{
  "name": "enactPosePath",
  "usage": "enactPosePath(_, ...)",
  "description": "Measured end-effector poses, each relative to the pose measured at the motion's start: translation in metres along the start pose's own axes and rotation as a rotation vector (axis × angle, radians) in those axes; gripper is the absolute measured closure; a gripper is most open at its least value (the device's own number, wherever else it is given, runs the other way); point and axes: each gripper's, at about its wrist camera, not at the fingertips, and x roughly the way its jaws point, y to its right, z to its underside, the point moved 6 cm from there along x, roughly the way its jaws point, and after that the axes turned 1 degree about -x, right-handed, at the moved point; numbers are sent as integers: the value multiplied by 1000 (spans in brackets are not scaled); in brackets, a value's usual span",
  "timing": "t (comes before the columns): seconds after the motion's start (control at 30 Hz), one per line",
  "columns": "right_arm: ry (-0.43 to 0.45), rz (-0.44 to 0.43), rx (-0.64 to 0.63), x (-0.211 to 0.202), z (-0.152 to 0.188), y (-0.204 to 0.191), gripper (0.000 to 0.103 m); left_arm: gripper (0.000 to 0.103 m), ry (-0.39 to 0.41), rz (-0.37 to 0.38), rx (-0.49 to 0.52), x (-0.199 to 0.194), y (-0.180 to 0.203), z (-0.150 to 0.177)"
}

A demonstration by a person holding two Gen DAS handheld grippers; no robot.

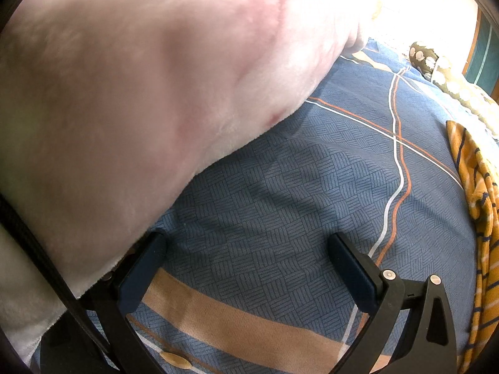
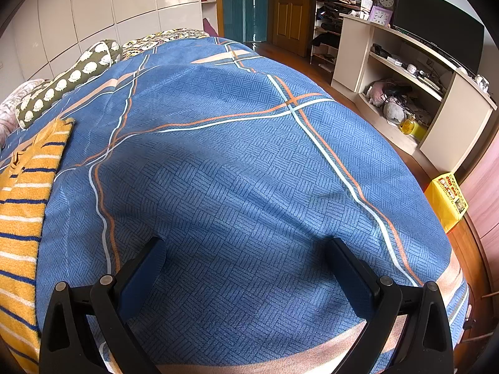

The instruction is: Fold small clothes

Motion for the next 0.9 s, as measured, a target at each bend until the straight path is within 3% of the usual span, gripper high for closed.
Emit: enactPosePath(0.9, -9, 2, 7, -5, 0, 1, 0, 0, -3, 0, -2, 1, 0, -1)
